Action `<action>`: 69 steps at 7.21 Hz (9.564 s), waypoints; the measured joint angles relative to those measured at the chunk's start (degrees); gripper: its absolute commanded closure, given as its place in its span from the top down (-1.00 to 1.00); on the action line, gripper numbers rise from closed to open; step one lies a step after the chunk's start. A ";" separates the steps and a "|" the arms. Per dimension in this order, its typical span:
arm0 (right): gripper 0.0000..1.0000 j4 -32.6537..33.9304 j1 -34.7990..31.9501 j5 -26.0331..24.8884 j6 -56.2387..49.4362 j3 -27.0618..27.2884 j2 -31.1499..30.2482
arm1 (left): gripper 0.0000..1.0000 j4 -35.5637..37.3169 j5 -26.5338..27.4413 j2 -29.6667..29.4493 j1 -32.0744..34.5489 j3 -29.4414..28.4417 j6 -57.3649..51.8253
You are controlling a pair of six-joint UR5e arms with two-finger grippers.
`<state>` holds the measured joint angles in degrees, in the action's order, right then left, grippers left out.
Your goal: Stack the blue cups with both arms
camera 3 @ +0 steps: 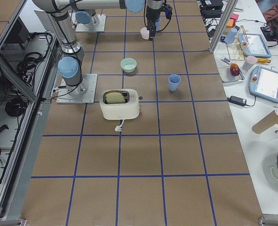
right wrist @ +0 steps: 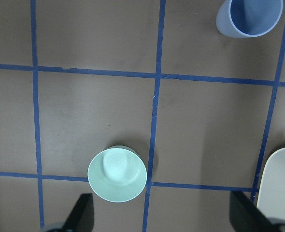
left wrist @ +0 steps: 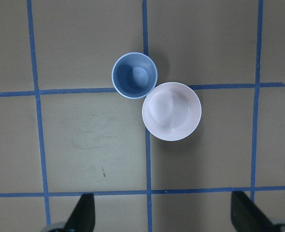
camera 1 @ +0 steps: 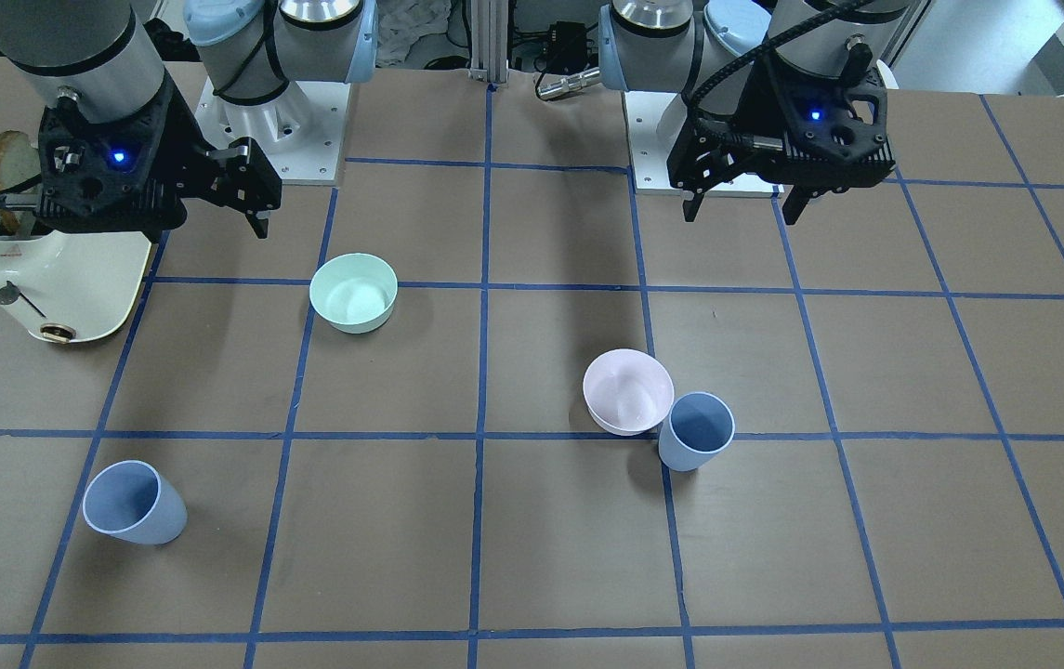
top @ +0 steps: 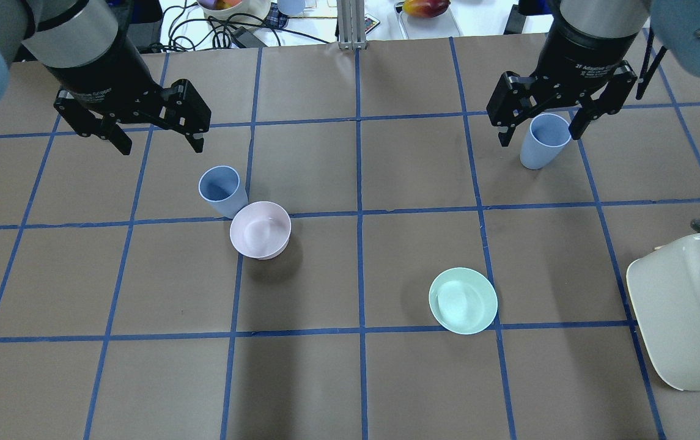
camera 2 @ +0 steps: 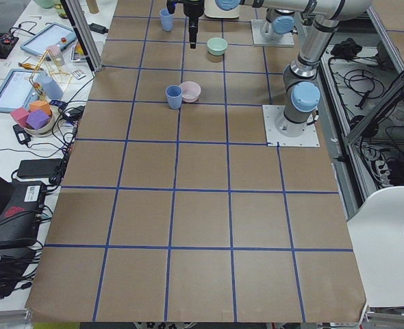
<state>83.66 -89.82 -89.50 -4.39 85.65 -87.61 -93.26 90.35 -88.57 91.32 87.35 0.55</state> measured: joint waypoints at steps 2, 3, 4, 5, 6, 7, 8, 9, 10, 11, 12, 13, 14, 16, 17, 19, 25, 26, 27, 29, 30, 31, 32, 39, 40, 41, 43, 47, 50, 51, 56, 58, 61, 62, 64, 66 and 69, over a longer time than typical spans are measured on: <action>1.00 0.01 0.00 -0.11 0.01 0.04 0.11 | 1.00 0.43 -0.12 -0.47 -0.01 -0.12 0.02; 1.00 0.01 0.00 0.06 0.05 0.10 0.14 | 1.00 0.80 -0.31 -1.45 -0.08 -0.15 0.09; 1.00 0.04 0.00 0.19 0.07 0.16 0.15 | 1.00 1.82 -0.49 -3.19 -0.13 -0.13 0.13; 1.00 0.05 0.00 0.26 0.08 0.19 0.18 | 1.00 3.71 -0.73 -5.67 -0.15 -0.13 0.10; 1.00 0.02 0.00 0.23 0.06 0.22 0.22 | 1.00 5.70 -1.02 -8.87 -0.17 -0.06 0.10; 1.00 -0.01 0.00 0.03 0.04 0.22 0.29 | 1.00 7.81 -1.16 -12.94 -0.15 0.03 0.06; 1.00 0.23 0.06 -0.27 0.08 0.22 0.66 | 1.00 10.43 -1.18 -16.77 -0.04 0.09 -0.17; 1.00 0.78 0.42 -0.40 -0.03 0.05 2.18 | 1.00 13.03 -1.10 -20.30 0.11 0.32 -0.40; 1.00 2.40 1.70 -0.46 -0.54 -0.64 4.54 | 0.96 14.80 -0.93 -23.12 0.38 0.81 -0.51; 1.00 6.46 4.15 -0.45 -2.58 -1.61 6.59 | 0.40 16.26 -0.77 -25.16 0.83 1.26 -0.61; 1.00 12.36 6.64 -0.36 -8.02 -2.45 9.40 | -0.33 17.43 -0.70 -26.54 1.23 1.52 -0.68; 1.00 18.49 8.71 -0.30 -14.50 -3.15 13.27 | -0.99 17.91 -0.65 -27.30 1.45 1.72 -0.80; 1.00 23.13 10.56 -0.20 -18.44 -3.65 16.74 | -1.00 18.02 -0.58 -27.67 1.53 1.96 -0.89; 1.00 28.05 12.64 -0.17 -21.98 -4.45 21.95 | -1.00 18.02 0.02 -27.84 1.56 2.27 -0.92; 1.00 29.34 13.29 -0.11 -22.87 -4.69 24.06 | -1.00 17.97 1.47 -27.78 1.54 2.19 -0.98; 1.00 30.00 14.74 0.00 -24.13 -4.44 26.72 | -1.00 17.76 3.90 -27.39 1.57 1.48 -1.04; -0.84 24.15 15.47 0.14 -24.53 -4.00 29.61 | -1.00 16.00 -0.78 -26.58 16.90 -5.63 20.37; -1.00 23.94 15.47 0.12 -24.55 -4.00 30.09 | -1.00 15.94 -1.78 -25.42 21.41 -3.26 28.31; -1.00 23.04 15.47 -0.11 -24.57 -4.17 30.40 | -1.00 16.12 -2.25 -24.04 25.30 0.27 35.26; -1.00 20.23 15.47 -0.23 -24.60 -4.70 30.28 | -1.00 16.74 -3.32 -20.30 29.50 7.97 42.83; -1.00 19.11 15.47 -0.14 -24.59 -4.85 29.82 | -1.00 16.85 -4.18 -18.98 30.91 10.19 45.37; -1.00 17.61 15.47 0.05 -24.56 -5.26 29.18 | -1.00 17.05 -4.58 -18.50 31.88 11.22 46.64; -1.00 15.11 15.42 0.19 -24.54 -6.59 28.67 | -0.42 17.42 -4.61 -19.01 32.36 11.63 47.17; -1.00 -6.31 12.47 1.95 -23.29 -15.77 22.08 | 1.00 16.49 -4.57 -14.73 25.93 8.87 38.76; -1.00 -6.51 10.96 2.25 -21.60 -15.25 21.07 | 1.00 15.35 -4.58 -13.11 20.61 8.13 30.88; -1.00 -6.73 9.30 3.06 -19.26 -13.90 19.54 | 1.00 14.82 -4.34 -11.51 14.91 7.52 22.49; -1.00 -5.95 5.43 5.68 -13.88 -7.09 13.89 | 1.00 12.80 -4.28 -8.34 4.97 5.24 10.01; -1.00 0.56 -2.75 7.72 -4.80 10.69 0.11 | 1.00 4.46 -3.66 -3.01 -1.00 -1.10 -0.21; -1.00 8.00 -13.18 9.00 7.91 15.39 -0.60 | 1.00 3.55 -0.40 -2.12 0.04 -1.30 0.46; -1.00 9.46 -15.11 9.12 9.98 16.98 -0.45 | 1.00 2.77 -0.06 -1.77 0.13 -1.29 0.55; -1.00 17.76 -18.67 9.33 14.04 21.98 -0.29 | 1.00 0.98 1.09 -1.27 0.18 -1.30 0.59; -1.00 16.78 -18.71 9.72 14.15 20.43 -0.46 | 1.00 0.98 1.14 -1.18 0.18 -1.31 0.60; -1.00 13.18 -18.82 11.30 14.41 19.99 -0.31 | 1.00 0.90 1.14 -1.16 0.18 -1.31 0.60; -1.00 12.55 -18.97 11.65 14.78 20.24 -0.29 | 1.00 0.89 1.14 -1.16 0.17 -1.30 0.59; -1.00 12.30 -19.69 12.36 16.51 20.75 0.11 | 1.00 0.89 1.15 -1.16 0.18 -1.23 0.59; -1.00 12.35 -20.07 11.99 17.73 20.94 0.67 | 1.00 0.89 1.14 -1.11 0.18 -1.22 0.59; 0.23 12.45 -20.10 11.58 18.02 21.24 0.85 | 1.00 0.89 1.14 -1.08 0.18 -1.22 0.59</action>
<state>96.11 -109.92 -77.91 13.63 106.89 -86.75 -92.37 91.49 -89.65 91.49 86.13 1.14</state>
